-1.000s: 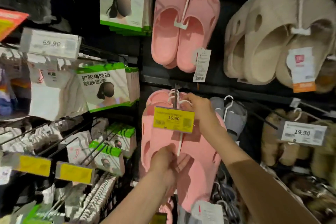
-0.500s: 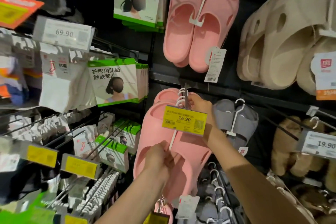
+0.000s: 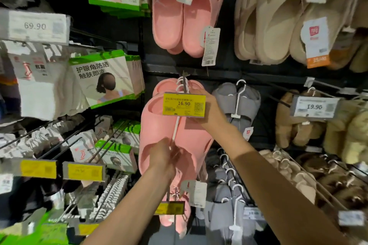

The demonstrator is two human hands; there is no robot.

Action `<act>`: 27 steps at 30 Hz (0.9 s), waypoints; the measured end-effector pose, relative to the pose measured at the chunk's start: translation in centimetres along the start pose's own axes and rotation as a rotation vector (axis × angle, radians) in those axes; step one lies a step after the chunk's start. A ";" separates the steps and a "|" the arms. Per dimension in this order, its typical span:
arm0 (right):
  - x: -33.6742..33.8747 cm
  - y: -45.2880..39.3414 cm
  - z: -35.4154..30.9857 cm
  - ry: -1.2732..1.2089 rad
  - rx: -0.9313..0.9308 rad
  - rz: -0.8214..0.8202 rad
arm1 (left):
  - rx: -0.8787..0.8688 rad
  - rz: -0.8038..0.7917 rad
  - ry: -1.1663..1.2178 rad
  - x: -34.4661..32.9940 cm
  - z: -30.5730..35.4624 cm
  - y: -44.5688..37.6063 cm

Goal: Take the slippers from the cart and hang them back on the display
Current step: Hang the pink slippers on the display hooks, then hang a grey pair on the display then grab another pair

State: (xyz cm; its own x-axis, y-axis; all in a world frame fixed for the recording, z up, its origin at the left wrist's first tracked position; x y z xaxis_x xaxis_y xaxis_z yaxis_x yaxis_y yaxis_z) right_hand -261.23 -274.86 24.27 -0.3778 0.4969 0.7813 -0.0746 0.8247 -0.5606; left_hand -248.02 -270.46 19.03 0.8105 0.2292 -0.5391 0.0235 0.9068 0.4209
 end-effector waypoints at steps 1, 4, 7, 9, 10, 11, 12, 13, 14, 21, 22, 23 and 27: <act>0.1 0.1 0.2 -0.088 -0.066 0.011 | 0.004 -0.016 -0.049 0.3 -0.1 1.0; 3.4 4.4 0.1 0.035 -0.187 -0.018 | -0.044 -0.103 -0.240 0.9 -1.1 4.0; 6.8 9.3 -0.1 0.141 -0.276 -0.061 | -0.147 -0.272 -0.556 0.0 -2.9 6.4; 9.3 12.8 0.3 0.172 -0.352 -0.088 | -0.353 -0.432 -0.923 -1.7 -4.2 7.9; 10.8 14.8 0.4 0.169 -0.367 -0.057 | -0.482 -0.512 -1.116 -2.8 -4.9 9.0; 12.5 16.9 0.4 0.167 -0.371 0.007 | -0.604 -0.579 -1.295 -4.2 -5.6 10.6; 14.3 19.1 0.5 0.188 -0.390 0.067 | -0.710 -0.605 -1.447 -5.5 -6.5 12.3; 16.4 21.4 0.8 0.240 -0.432 0.092 | -0.788 -0.598 -1.562 -6.8 -7.6 14.3; 18.6 23.9 1.1 0.296 -0.475 0.101 | -0.862 -0.587 -1.632 -8.1 -8.7 16.4; 32.0 42.7 3.4 0.673 -0.732 0.442 | -1.238 -0.988 -1.382 -14.8 -21.1 30.6; 33.5 45.3 3.5 0.715 -0.778 0.494 | -1.250 -1.033 -1.357 -15.6 -23.2 32.2; 34.8 47.7 3.6 0.757 -0.810 0.537 | -1.266 -1.070 -1.331 -16.4 -25.2 34.0; 38.9 56.2 4.3 0.862 -0.939 0.655 | -1.232 -1.336 -1.266 -19.9 -33.3 39.8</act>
State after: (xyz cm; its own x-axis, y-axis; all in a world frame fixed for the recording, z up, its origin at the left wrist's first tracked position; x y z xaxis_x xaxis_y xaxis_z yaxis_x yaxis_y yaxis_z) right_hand -284.09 -210.42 21.96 0.5880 0.5756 0.5683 0.6464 0.0880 -0.7579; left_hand -282.71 -227.16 22.23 0.4975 -0.3519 0.7929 0.8640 0.1194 -0.4892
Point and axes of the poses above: each hand's wrist, its own y-axis away from the middle knuckle, its own x-axis out of the back of the hand, z = x × y, the point moved 1 cm from there along -y, towards the middle knuckle, and after that the axes turned 3 degrees about -y, right-handed, at the moved point
